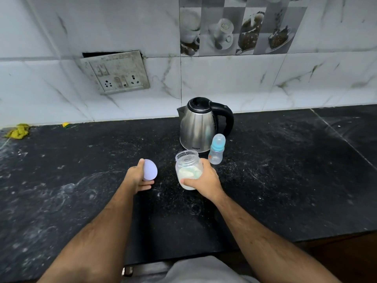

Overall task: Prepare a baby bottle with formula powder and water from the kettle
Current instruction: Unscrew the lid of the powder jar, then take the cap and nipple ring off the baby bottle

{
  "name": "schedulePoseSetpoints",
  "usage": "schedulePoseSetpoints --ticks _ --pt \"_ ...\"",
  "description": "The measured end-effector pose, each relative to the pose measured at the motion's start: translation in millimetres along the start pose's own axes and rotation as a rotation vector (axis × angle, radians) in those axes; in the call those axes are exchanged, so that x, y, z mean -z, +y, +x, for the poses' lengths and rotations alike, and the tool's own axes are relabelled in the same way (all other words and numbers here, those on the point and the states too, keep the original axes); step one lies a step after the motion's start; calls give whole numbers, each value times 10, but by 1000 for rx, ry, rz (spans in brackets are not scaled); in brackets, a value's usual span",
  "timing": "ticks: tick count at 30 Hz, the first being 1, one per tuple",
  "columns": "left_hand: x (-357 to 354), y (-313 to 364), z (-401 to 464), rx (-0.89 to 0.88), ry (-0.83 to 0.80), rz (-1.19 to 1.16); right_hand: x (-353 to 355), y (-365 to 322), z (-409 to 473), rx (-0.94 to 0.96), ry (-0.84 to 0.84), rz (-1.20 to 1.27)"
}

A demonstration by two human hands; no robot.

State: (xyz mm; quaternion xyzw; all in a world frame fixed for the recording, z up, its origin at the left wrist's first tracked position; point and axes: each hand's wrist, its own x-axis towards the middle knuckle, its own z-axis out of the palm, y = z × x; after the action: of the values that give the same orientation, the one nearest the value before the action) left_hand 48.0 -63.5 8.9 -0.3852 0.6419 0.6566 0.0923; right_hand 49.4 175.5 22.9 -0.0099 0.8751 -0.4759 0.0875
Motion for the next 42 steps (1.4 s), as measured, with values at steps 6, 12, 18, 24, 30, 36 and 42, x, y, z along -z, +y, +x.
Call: schedulePoseSetpoints --ticks 6,12,18,24,30,36,42 --pt "93 -44 227 5 97 79 -41 21 22 -19 17 -39" --pt "207 -99 328 -61 310 306 -50 25 18 -25 26 -50" --pt "238 -166 289 -148 355 520 -85 45 -26 -41 29 -62" --pt "191 -194 203 -185 349 556 -110 52 -81 -50 24 -56" --pt "217 -225 83 -263 363 539 -156 32 -104 -38 14 -32" --pt "174 -285 -149 -644 503 575 -264 -60 -91 1 -18 7" --pt "77 -304 -277 -578 161 408 -461 -199 1 5 -94 -31"
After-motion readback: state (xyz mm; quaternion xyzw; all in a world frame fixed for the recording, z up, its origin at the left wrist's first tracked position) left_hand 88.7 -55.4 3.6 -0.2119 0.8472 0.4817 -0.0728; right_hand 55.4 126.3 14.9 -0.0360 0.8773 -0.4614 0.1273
